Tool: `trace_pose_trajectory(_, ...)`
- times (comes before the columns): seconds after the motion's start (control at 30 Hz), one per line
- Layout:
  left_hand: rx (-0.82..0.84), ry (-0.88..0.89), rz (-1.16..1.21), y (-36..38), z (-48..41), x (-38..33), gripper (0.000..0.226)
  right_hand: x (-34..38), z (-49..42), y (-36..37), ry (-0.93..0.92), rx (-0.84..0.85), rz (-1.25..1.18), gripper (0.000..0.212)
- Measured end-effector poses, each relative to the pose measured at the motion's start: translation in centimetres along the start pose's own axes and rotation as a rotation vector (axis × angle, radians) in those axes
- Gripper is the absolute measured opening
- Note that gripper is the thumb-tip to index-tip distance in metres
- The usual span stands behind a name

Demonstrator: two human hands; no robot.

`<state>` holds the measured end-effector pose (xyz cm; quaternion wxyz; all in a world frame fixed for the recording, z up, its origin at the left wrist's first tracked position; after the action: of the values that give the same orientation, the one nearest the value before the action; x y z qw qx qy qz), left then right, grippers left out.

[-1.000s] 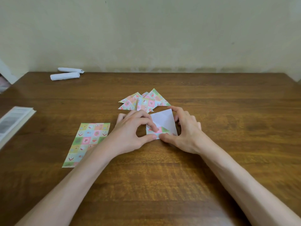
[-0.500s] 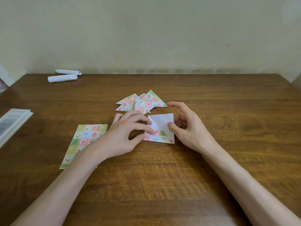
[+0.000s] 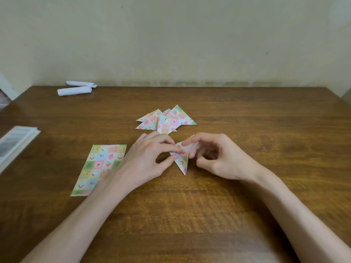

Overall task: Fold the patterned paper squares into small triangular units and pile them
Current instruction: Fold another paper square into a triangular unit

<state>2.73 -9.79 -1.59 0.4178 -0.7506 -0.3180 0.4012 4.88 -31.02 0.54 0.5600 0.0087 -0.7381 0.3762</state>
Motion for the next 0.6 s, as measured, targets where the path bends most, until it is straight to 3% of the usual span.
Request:
trace_pose_trajectory(0.07, 0.009, 0.008, 0.036, 0.0, -0.1, -0.1, 0.022, -0.9, -0.2, -0.3, -0.043, -0.078, 0.197, 0.046)
trace_pose_trajectory(0.17, 0.054, 0.029, 0.057, 0.0, -0.1, -0.2, 0.023, -1.9, -0.3, -0.8, -0.089, -0.157, 0.417, 0.033)
trace_pose_trajectory(0.33, 0.065, 0.015, 0.085, -0.3, 0.0, -0.5, 0.022, -1.9, -0.1, -1.5, -0.098, -0.029, 0.41, 0.014)
trace_pose_trajectory(0.43, 0.096, 0.007, 0.141, -0.3, 0.1, -0.6, 0.039, -2.0, -0.2, -1.2, -0.072, 0.071, 0.354, 0.013)
trace_pose_trajectory(0.6, 0.066, -0.012, 0.161, -0.3, 0.1, 0.0, 0.041, -2.1, -0.3, -0.3, -0.042, 0.007, 0.296, 0.023)
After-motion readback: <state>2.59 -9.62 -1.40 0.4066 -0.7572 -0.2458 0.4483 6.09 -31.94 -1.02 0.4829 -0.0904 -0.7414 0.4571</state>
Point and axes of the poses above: each hand's wrist, its own z-axis away from the middle knuckle, its own y-axis out of the palm, x = y × z, the point moved 3 cm from there along -z, towards the middle knuckle
